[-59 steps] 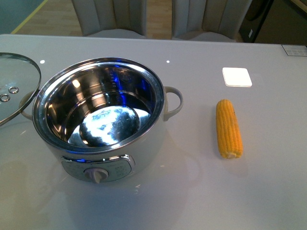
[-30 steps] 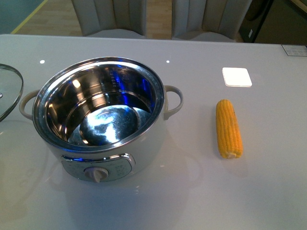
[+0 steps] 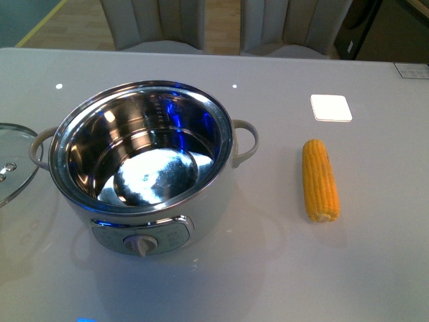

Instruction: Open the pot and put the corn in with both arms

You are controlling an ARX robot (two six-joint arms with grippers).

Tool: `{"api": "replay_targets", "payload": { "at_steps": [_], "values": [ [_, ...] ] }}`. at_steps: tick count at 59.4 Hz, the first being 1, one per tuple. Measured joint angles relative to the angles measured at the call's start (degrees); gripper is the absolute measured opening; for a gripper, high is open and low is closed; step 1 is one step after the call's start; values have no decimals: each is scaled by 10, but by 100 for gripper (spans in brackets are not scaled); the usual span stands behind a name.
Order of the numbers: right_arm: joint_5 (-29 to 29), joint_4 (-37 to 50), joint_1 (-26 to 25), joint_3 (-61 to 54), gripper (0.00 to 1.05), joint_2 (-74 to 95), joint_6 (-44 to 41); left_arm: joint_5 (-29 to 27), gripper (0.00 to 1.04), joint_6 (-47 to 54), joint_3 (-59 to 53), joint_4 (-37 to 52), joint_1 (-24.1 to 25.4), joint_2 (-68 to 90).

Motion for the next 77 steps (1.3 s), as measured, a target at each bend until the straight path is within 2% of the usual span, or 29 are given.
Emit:
{"api": "replay_targets", "payload": {
  "at_steps": [12, 37, 51, 54, 67, 77],
  "values": [
    [0, 0, 0, 0, 96, 0, 0, 10, 44, 32, 23, 28, 1, 36],
    [0, 0, 0, 0, 96, 0, 0, 33, 45, 23, 45, 31, 10, 93],
    [0, 0, 0, 0, 96, 0, 0, 49, 95, 19, 56, 23, 16, 95],
    [0, 0, 0, 0, 96, 0, 0, 48, 100, 19, 55, 22, 17, 95],
    [0, 0, 0, 0, 96, 0, 0, 58, 98, 18, 20, 29, 24, 75],
    [0, 0, 0, 0, 96, 0, 0, 69, 98, 11, -40, 37, 29, 0]
  ]
}}
